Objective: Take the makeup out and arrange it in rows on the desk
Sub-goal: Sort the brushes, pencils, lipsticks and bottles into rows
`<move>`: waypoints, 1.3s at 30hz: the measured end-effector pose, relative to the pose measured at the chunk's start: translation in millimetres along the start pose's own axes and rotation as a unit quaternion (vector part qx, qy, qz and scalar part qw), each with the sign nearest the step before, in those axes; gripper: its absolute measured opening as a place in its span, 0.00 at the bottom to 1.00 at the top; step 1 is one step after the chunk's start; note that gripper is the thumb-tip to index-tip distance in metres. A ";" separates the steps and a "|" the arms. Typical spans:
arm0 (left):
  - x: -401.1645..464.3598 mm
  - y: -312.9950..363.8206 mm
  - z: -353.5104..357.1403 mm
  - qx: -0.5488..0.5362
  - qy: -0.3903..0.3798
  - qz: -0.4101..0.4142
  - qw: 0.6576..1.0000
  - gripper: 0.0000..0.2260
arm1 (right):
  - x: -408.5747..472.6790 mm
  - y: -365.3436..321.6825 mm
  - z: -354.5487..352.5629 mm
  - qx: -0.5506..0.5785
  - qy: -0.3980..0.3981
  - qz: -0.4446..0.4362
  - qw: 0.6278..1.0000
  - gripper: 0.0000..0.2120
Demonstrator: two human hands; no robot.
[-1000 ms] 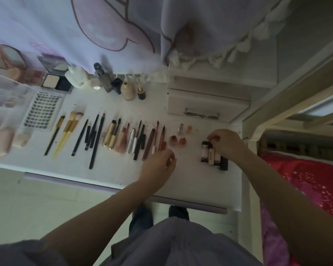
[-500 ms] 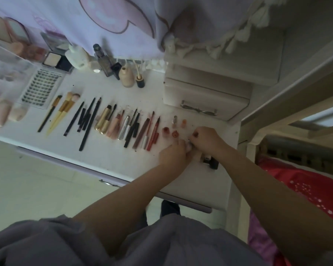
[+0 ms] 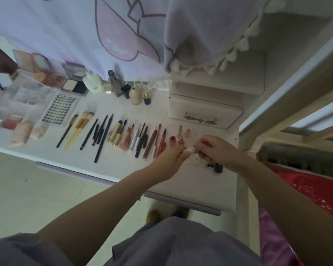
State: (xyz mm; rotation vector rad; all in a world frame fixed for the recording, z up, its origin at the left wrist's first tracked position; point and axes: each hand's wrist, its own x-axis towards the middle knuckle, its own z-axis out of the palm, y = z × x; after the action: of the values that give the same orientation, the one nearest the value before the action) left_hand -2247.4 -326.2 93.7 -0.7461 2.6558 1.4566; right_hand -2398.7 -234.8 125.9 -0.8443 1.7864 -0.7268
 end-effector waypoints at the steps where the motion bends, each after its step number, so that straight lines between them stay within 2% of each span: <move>1: -3.8 0.6 -5.6 -0.007 -0.003 0.008 1.000 0.09 | -5.0 -2.4 3.9 -0.014 0.017 -0.019 1.000 0.10; 5: -20.3 2.6 -28.7 -0.001 -0.008 0.046 0.999 0.12 | -18.3 -18.4 14.3 -0.022 0.023 -0.069 0.997 0.07; 9: -29.3 2.8 -49.7 0.033 -0.010 0.077 0.996 0.13 | -24.6 -33.6 22.8 -0.009 0.000 -0.020 1.000 0.18; 10: -31.5 2.7 -53.7 0.038 -0.014 0.083 0.996 0.14 | -25.1 -35.1 24.8 -0.013 0.004 -0.026 1.000 0.17; 14: -39.5 -1.5 -65.0 0.052 -0.036 0.082 0.995 0.10 | -26.4 -39.5 30.6 -0.038 0.008 -0.057 0.998 0.03; 18: -44.4 -1.9 -69.8 0.059 -0.031 0.091 0.994 0.09 | -30.5 -48.3 36.4 -0.036 0.009 -0.040 0.999 0.13; 22: -47.2 -1.3 -73.7 0.062 -0.042 0.092 0.993 0.07 | -30.6 -48.1 37.8 -0.031 0.019 -0.050 0.998 0.05; 23: -47.7 -1.6 -74.7 0.063 -0.043 0.093 0.993 0.06 | -30.9 -48.6 38.1 -0.027 0.020 -0.042 0.999 0.06; 26: -48.1 -1.3 -76.1 0.070 -0.043 0.100 0.992 0.04 | -34.1 -51.2 39.1 -0.024 0.007 -0.015 1.000 0.15; 30: -48.4 0.2 -76.5 0.076 -0.053 0.094 0.991 0.05 | -38.5 -49.5 37.9 -0.024 0.002 -0.031 0.999 0.06; 34: -47.4 0.9 -77.4 0.083 -0.053 0.095 0.991 0.07 | -41.9 -50.5 36.3 -0.009 0.020 -0.008 1.000 0.16; 37: -46.1 1.7 -76.9 0.098 -0.051 0.102 0.989 0.10 | -43.9 -50.0 34.3 -0.008 0.008 -0.028 1.000 0.07; 39: -45.6 1.8 -76.9 0.096 -0.053 0.100 0.989 0.09 | -44.3 -49.9 33.0 0.001 0.008 -0.020 1.000 0.07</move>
State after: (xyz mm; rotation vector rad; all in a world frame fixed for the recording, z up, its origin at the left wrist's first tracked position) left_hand -2192.1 -368.8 149.6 -0.3859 2.8014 1.2136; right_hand -2345.1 -230.9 177.3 -0.8761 1.7871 -0.7636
